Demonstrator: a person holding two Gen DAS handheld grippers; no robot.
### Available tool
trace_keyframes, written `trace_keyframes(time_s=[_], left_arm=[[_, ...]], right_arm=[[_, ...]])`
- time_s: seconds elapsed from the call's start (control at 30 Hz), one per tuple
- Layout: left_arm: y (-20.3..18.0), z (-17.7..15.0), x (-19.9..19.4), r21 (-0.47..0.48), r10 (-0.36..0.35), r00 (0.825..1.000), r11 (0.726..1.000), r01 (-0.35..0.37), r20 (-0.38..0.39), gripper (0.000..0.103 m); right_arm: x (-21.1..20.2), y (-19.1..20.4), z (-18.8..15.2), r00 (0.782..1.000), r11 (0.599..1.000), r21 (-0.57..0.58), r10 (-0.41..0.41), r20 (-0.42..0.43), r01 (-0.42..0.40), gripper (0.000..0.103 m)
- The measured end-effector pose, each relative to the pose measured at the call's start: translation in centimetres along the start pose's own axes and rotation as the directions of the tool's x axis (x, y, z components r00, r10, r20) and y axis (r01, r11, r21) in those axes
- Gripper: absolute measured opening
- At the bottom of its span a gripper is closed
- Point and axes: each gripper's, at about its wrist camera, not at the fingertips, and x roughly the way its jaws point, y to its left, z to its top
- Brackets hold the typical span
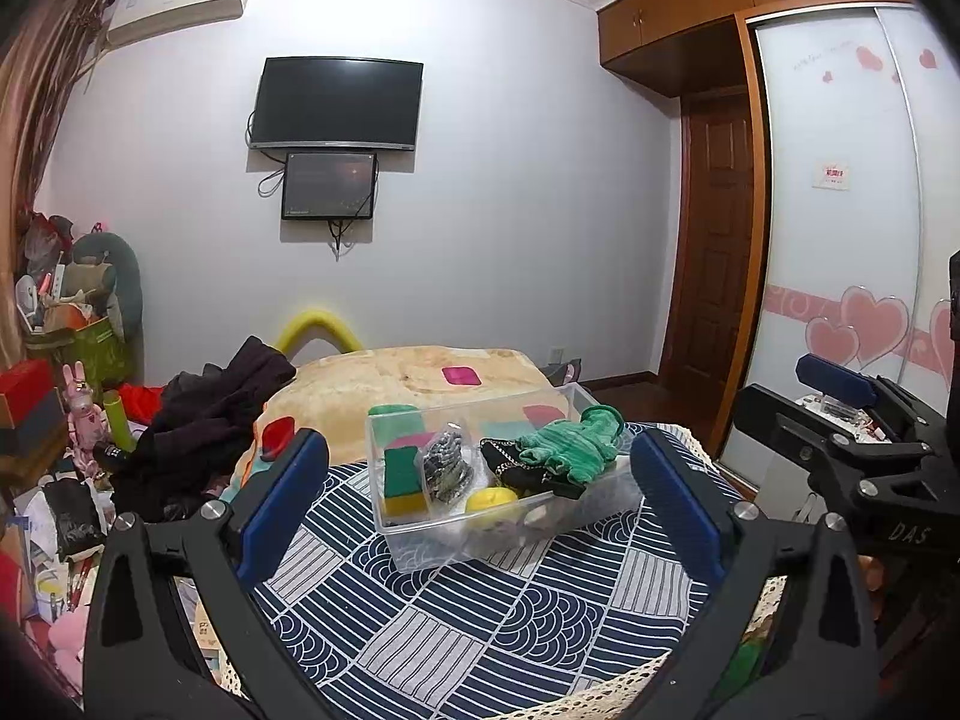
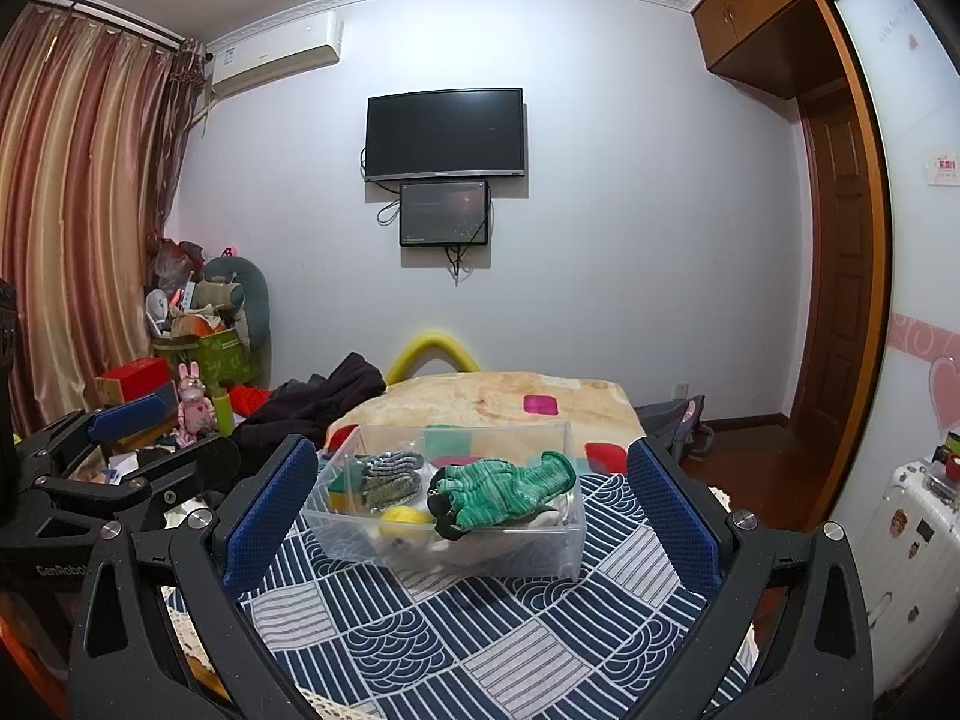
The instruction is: Organize soft objects
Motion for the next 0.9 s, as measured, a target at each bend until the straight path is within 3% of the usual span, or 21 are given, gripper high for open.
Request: trace_keyframes(time_s=[0.9], left_arm=[[0.56, -0.03, 0.2, -0.033, -0.03, 0.999, 0.999, 0.03, -0.023, 0.102]], right_arm=[[-0.38, 0.27, 0.04, 1.0, 1.0, 0.002, 0.0, -0.009, 0.0, 0.103]])
